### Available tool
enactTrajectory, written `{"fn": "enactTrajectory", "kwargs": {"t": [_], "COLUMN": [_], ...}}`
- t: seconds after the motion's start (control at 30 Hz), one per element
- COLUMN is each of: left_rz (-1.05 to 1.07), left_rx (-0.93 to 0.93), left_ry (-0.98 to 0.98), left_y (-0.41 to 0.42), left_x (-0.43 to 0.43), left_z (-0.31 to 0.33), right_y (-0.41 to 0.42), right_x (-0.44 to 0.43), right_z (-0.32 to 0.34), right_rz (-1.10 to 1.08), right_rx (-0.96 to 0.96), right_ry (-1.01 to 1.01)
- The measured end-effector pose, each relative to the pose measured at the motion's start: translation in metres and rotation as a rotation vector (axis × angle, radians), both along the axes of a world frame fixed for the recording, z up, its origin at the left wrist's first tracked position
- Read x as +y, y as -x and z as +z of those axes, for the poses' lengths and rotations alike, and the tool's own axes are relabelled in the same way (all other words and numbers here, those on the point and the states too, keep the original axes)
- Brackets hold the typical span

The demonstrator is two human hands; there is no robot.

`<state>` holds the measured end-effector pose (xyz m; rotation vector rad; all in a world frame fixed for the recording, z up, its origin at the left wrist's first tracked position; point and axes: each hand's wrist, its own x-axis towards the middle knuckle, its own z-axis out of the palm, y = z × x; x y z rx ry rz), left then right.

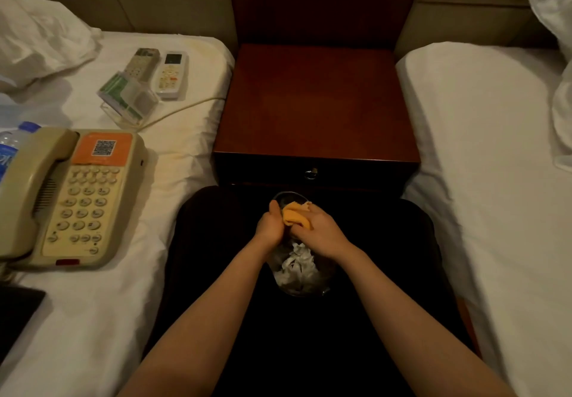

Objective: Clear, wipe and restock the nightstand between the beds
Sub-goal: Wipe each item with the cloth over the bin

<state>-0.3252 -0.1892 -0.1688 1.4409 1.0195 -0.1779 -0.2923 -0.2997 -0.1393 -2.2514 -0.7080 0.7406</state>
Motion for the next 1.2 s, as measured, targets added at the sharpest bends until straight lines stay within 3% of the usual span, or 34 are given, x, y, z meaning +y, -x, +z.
{"fn": "enactTrajectory", "kwargs": {"t": [0.1,0.17,0.23,0.33,0.4,0.53,0.63,0.7,0.77,0.87,1.0,1.07,1.2], "left_rz": [0.128,0.175,0.180,0.194,0.199,0.230,0.219,0.130,-0.039,-0.129,-0.114,-0.095,-0.127], "left_rx": [0.009,0.049,0.066,0.050,0.049,0.027,0.002,0.023,0.058,-0.033,-0.289,-0.316,-0.349], "left_ry": [-0.009,0.045,0.104,0.125,0.136,0.187,0.227,0.135,-0.081,-0.223,-0.086,0.036,0.046], "left_y": [0.000,0.000,0.000,0.001,0.000,0.001,0.002,0.000,0.000,0.001,0.001,0.002,0.006], "left_x": [0.006,0.008,0.008,0.005,0.003,-0.002,-0.003,0.000,0.002,0.006,0.013,0.016,0.017], "left_z": [0.000,0.001,0.000,0.000,-0.001,0.007,0.014,0.012,0.012,0.015,0.024,0.031,0.033], "right_y": [0.010,0.010,0.012,0.008,0.013,0.022,0.018,0.015,0.010,0.000,-0.014,-0.021,-0.025], "right_x": [0.007,0.005,0.003,0.002,0.001,0.006,0.011,0.009,0.006,0.003,-0.006,-0.011,-0.013], "right_z": [0.009,0.007,0.013,0.009,0.003,0.003,0.002,0.001,0.000,-0.001,0.009,0.011,0.011], "right_rz": [-0.074,-0.059,0.038,0.163,0.264,0.183,0.144,0.075,-0.055,-0.320,-0.587,-0.713,-0.768], "right_rx": [0.231,0.248,0.113,0.097,-0.127,-0.441,-0.532,-0.464,-0.350,-0.049,0.440,0.555,0.646], "right_ry": [-0.097,-0.087,-0.011,0.203,0.358,0.335,0.261,0.201,0.151,-0.078,-0.471,-0.540,-0.546]}}
